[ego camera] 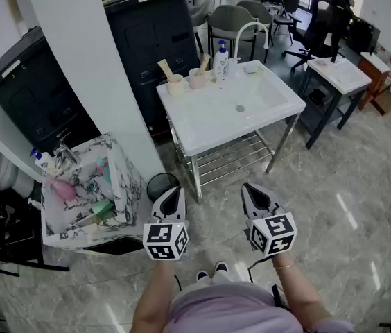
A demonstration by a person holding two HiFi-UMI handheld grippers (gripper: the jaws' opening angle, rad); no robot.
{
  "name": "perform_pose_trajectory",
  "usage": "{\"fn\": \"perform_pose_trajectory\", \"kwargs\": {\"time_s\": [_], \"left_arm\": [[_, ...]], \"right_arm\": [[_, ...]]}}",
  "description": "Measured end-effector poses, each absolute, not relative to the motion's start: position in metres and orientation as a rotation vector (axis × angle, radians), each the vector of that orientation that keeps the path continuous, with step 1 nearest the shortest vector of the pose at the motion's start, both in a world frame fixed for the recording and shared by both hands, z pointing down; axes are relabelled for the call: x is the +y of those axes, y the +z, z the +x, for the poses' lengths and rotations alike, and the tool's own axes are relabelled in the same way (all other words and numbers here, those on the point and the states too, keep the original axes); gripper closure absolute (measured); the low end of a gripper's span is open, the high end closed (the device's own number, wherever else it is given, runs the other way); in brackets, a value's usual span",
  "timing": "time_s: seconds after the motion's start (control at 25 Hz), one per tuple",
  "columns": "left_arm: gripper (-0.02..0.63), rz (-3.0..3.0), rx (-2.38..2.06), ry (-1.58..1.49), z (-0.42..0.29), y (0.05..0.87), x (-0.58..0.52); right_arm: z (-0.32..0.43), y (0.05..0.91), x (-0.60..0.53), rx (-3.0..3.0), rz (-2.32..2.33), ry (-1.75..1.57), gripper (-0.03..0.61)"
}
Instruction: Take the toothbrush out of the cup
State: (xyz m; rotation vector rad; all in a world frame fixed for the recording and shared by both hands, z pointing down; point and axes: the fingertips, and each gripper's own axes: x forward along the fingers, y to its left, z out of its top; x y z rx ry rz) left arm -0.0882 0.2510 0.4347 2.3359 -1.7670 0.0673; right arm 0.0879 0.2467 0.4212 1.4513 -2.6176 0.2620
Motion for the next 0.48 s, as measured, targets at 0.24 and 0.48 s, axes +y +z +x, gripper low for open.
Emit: {"fn": "perform_pose_trajectory", "kwargs": {"time_s": [0.24, 0.48], "left_arm": [[0.614, 2.315, -1.766, 0.064, -0.077, 0.442, 0.249], [0.595, 2.293, -1.777, 0.052, -0.074, 0.441, 0.24]], "right_arm": [[0.103, 0.428, 0.245, -2.578, 1.484, 0.254, 0.575], [0.117, 0.428, 0.235, -2.562, 1.533, 0.245, 0.575]]}}
